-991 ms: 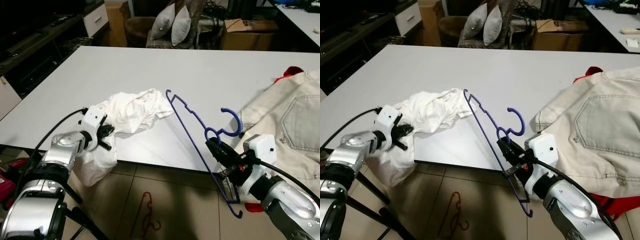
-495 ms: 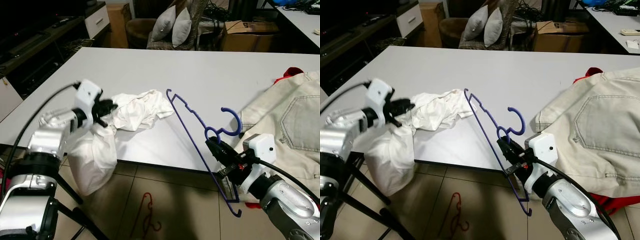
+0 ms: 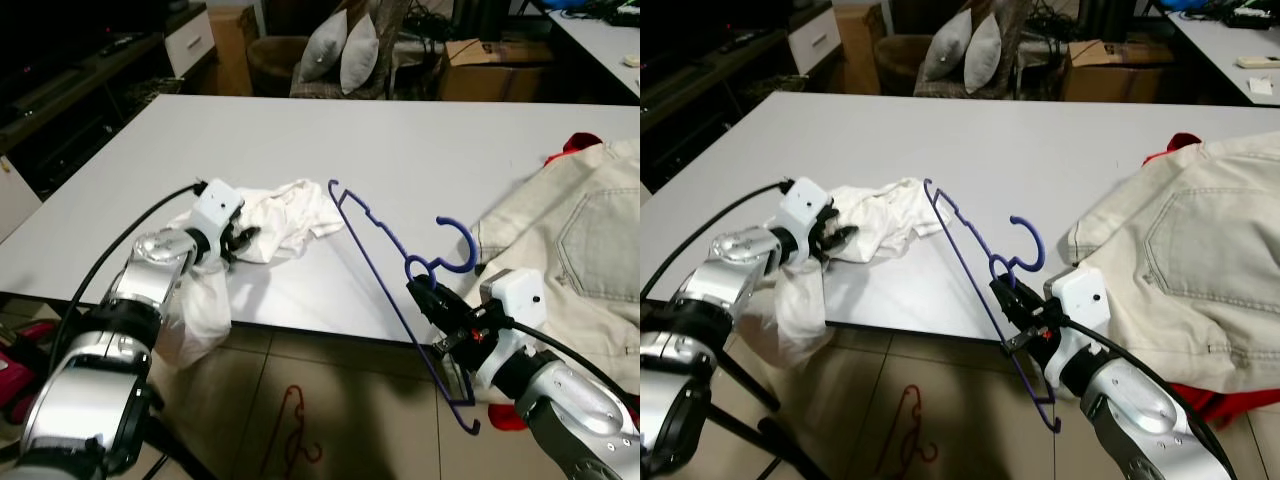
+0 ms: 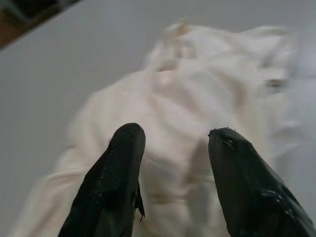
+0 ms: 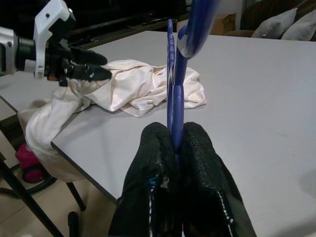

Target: Hang hanger

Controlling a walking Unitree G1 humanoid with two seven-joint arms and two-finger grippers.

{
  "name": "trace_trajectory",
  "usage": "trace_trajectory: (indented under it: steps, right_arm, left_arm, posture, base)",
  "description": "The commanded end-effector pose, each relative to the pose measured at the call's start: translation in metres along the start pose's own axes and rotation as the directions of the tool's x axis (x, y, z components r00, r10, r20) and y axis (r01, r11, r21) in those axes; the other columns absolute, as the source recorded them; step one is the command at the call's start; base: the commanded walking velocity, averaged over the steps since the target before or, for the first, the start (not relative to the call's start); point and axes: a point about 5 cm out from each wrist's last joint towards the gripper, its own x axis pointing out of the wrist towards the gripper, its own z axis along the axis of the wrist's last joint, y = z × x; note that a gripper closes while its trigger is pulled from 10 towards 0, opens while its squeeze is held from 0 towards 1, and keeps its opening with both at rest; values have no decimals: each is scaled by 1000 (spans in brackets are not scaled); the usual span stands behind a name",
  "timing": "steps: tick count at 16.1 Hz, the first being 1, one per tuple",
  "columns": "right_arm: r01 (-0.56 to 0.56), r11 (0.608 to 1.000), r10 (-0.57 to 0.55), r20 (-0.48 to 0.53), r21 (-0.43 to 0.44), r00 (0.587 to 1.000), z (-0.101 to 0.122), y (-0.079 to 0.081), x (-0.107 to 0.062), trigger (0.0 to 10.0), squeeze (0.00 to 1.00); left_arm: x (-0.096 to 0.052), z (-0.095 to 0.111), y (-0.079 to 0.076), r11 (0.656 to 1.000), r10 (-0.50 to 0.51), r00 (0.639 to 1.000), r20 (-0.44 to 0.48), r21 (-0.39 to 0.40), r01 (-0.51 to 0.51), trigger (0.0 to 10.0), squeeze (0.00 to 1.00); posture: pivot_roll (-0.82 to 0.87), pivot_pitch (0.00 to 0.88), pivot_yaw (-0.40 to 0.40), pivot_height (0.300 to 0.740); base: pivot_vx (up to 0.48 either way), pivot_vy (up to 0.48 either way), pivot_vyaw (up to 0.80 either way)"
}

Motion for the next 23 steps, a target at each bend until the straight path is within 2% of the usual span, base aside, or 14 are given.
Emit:
trace_trajectory:
  steps: [1, 2, 3, 4, 5, 7, 9, 12, 18, 19, 20, 22, 23]
  right_arm:
    - [-7, 1000, 7, 13, -5, 1000, 3, 2, 0, 10000, 0]
    - [-6, 1000, 6, 13, -5, 1000, 3, 2, 0, 10000, 0]
    - [-2, 1000, 2, 12, -4, 1000, 2, 2, -1, 10000, 0]
    - [0, 1000, 1, 12, -3, 1000, 2, 2, -1, 10000, 0]
    - [1, 1000, 0, 12, -4, 1000, 2, 2, -2, 10000, 0]
    - [-2, 1000, 2, 11, -4, 1000, 2, 2, -1, 10000, 0]
    - [-7, 1000, 7, 11, -5, 1000, 3, 2, 0, 10000, 0]
    - [-7, 1000, 7, 12, -9, 1000, 3, 1, 0, 10000, 0]
    - [-3, 1000, 3, 8, -8, 1000, 3, 1, -1, 10000, 0]
    - [-3, 1000, 3, 9, -9, 1000, 3, 1, -1, 10000, 0]
    - [-3, 1000, 3, 9, -10, 1000, 3, 0, -1, 10000, 0]
    - [-4, 1000, 4, 10, -10, 1000, 3, 1, -1, 10000, 0]
    - [-4, 1000, 4, 10, -11, 1000, 4, 0, -1, 10000, 0]
  left_arm:
    - [-2, -3, 9, 997, 72, 997, -16, 26, -72, 10000, 0]
    - [-2, -3, 11, 996, 86, 996, -15, 16, -86, 10000, 0]
    - [-3, -1, 15, 991, 126, 992, 18, -40, -126, 10000, 0]
    - [-3, 0, 16, 989, 136, 990, 27, -57, -134, 10000, 0]
    - [-4, -2, 19, 986, 151, 988, 20, -68, -150, 10000, 0]
    - [-6, -11, 23, 983, 181, 983, -33, -38, -182, 10000, 0]
    - [-4, -17, 15, 990, 112, 993, -44, -79, -116, 10000, 0]
    - [-3, -18, 11, 985, 91, 995, -30, -142, -94, 10000, 0]
    - [0, -17, 6, 991, 42, 999, -34, -128, -46, 10000, 0]
    - [-1, -21, 7, 993, 67, 996, -65, -95, -73, 10000, 0]
    - [-2, -22, 10, 990, 98, 992, -75, -94, -104, 10000, 0]
    - [-3, -22, 14, 984, 138, 987, -77, -102, -146, 10000, 0]
    - [-4, -22, 17, 974, 171, 983, -69, -141, -180, 10000, 0]
  posture:
    - [-12, 0, 108, 740]
    - [-12, 0, 108, 740]
    - [-18, 0, 112, 740]
    - [-18, 0, 112, 740]
    - [-16, 0, 110, 740]
    - [-14, 0, 106, 740]
    - [-13, 0, 102, 740]
    - [-17, 0, 104, 740]
    - [-24, 0, 107, 740]
    - [-24, 0, 108, 740]
    - [-24, 0, 108, 740]
    - [-24, 0, 108, 740]
    - [-28, 0, 108, 740]
  base:
    - [0, 0, 0]
    - [0, 0, 0]
    - [0, 0, 0]
    - [0, 0, 0]
    - [0, 0, 0]
    - [0, 0, 0]
    - [0, 0, 0]
    - [0, 0, 0]
    - [0, 0, 0]
    - [0, 0, 0]
    - [0, 0, 0]
    - [0, 0, 0]
    - [0, 0, 0]
